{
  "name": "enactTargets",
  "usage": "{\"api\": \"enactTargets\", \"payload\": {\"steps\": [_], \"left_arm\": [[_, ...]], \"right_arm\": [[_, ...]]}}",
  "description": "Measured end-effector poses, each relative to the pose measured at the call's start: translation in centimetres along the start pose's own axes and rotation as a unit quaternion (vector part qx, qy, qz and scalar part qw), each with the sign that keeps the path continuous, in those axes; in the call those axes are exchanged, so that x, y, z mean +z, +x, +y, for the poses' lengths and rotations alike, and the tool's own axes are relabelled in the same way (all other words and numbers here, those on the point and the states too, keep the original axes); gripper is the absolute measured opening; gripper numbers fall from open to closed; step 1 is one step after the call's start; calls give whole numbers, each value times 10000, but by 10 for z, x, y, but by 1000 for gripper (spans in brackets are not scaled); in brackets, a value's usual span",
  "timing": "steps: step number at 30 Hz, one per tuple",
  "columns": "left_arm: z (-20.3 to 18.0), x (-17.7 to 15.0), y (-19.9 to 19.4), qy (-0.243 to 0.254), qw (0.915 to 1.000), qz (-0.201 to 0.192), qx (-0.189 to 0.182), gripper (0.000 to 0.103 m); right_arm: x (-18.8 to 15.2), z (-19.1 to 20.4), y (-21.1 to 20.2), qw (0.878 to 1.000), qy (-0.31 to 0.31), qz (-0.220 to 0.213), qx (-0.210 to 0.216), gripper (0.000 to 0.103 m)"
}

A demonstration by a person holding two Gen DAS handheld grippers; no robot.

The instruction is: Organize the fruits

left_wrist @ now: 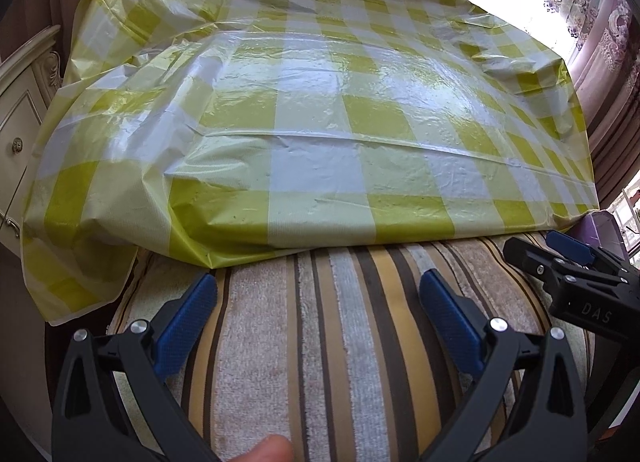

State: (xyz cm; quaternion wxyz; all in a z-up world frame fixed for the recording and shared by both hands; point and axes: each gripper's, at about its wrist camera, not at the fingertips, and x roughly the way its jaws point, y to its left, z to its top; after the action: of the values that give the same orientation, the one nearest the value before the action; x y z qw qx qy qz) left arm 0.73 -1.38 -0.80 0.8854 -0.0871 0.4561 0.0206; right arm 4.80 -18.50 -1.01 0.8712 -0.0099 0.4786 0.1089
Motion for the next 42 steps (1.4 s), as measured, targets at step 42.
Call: {"api": "enactTargets", "payload": {"steps": [42], "left_arm": [[-20, 5, -10, 418, 9987, -190, 225, 101]], "right_arm": [[0, -2, 0, 10000, 32, 13, 41, 88]]}}
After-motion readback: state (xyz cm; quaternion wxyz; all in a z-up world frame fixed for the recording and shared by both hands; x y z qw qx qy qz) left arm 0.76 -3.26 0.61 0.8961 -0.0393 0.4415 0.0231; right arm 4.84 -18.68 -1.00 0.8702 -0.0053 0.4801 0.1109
